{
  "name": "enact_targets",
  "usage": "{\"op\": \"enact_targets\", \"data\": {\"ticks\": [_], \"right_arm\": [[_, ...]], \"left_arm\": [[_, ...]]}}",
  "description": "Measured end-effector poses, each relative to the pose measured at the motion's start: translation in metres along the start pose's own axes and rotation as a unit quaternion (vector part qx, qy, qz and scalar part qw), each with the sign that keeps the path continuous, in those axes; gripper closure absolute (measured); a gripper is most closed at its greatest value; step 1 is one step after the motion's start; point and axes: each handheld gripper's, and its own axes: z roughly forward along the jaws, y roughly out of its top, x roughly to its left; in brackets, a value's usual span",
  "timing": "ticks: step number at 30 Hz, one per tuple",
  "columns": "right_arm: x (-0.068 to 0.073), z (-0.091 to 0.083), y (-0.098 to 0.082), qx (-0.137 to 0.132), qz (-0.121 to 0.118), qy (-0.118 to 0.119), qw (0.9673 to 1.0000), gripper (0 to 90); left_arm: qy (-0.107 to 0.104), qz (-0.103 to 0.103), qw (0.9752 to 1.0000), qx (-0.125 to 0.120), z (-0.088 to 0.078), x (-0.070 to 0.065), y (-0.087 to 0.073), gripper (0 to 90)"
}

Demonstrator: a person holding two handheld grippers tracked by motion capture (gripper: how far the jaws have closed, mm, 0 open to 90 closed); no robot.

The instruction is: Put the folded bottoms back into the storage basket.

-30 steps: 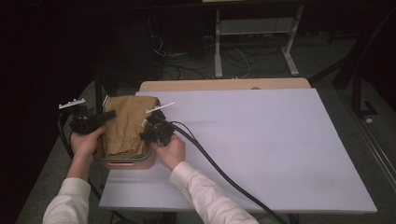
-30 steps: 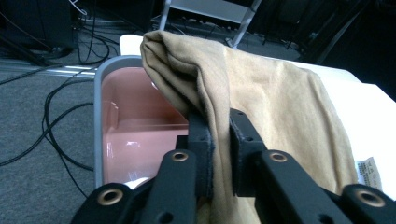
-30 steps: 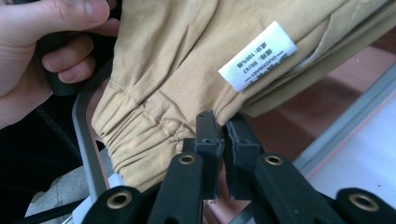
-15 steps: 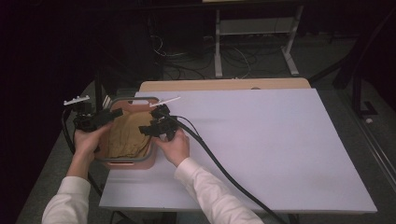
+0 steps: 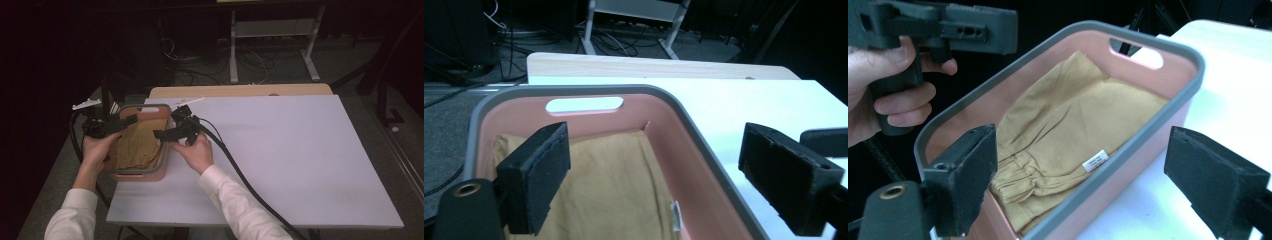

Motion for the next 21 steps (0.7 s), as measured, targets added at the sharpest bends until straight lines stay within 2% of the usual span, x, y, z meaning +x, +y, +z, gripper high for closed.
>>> {"op": "enact_targets", "data": {"ticks": [4,6,9,16,21], "right_arm": [[-0.009,-0.014,-0.001,0.004,-0.005,0.002,1.0000,2.5],[-0.013,-0.020,-0.002,0.008,-0.008,0.001,0.9999,0.3],[-0.017,-0.026,-0.003,0.009,-0.011,-0.003,0.9999,0.0],[-0.036,-0.054,-0.009,0.001,-0.018,-0.016,0.9997,0.0],[-0.044,-0.067,-0.013,-0.001,-0.018,-0.019,0.9997,0.0]], "left_arm": [[-0.008,0.012,0.9999,0.005,0.000,-0.010,0.001,3.9],[-0.012,0.017,0.9998,0.008,0.000,-0.014,0.001,2.2],[-0.015,0.020,0.9996,0.010,0.001,-0.019,0.001,0.3],[-0.032,0.041,0.9986,0.011,0.002,-0.035,-0.001,0.0],[-0.042,0.050,0.9978,0.010,0.004,-0.046,-0.003,0.0]]}}
